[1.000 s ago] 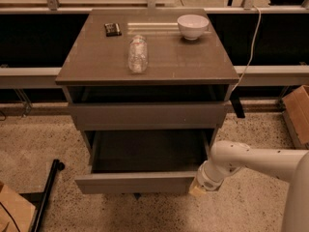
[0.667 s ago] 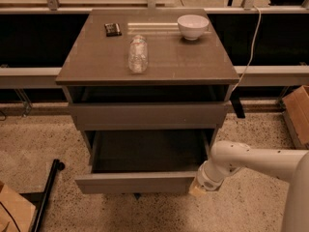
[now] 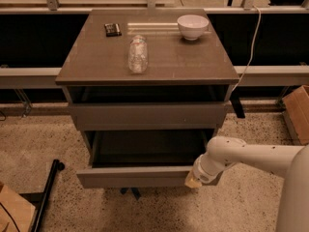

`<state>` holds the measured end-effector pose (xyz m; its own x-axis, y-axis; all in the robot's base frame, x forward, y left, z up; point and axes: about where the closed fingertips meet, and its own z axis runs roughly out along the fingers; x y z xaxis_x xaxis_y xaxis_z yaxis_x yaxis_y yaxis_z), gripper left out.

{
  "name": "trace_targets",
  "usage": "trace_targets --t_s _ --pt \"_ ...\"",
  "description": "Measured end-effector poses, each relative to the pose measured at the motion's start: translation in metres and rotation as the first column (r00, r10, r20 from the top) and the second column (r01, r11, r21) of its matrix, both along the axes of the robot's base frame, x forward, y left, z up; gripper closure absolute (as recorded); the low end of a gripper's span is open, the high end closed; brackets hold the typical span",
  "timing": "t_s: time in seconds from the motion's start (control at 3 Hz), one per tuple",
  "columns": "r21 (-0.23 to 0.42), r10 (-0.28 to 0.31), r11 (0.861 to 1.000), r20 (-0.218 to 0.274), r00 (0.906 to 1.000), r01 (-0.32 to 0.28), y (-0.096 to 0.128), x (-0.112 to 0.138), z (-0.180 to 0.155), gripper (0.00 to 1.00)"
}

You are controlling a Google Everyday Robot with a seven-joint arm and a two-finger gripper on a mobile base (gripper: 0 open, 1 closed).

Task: Close middle drawer

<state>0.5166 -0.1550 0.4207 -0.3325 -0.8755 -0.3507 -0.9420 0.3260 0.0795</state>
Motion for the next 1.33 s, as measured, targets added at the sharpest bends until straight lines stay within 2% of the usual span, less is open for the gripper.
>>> trace_targets --t_s 0.33,0.67,1.0,1.33 --pt "0.024 0.044 0.999 0.088 0.9952 -0.046 0.015 0.04 0.014 1.0" --pt "0.051 0.07 0.996 0.139 0.9877 -0.078 0.028 0.063 0.023 1.0" --pt "0.043 0.066 0.996 0.14 0.9879 -0.073 0.029 0.064 0.021 1.0" --pt "0.031 0.056 0.998 0.189 0.9804 -0.063 0.025 0.092 0.01 1.0"
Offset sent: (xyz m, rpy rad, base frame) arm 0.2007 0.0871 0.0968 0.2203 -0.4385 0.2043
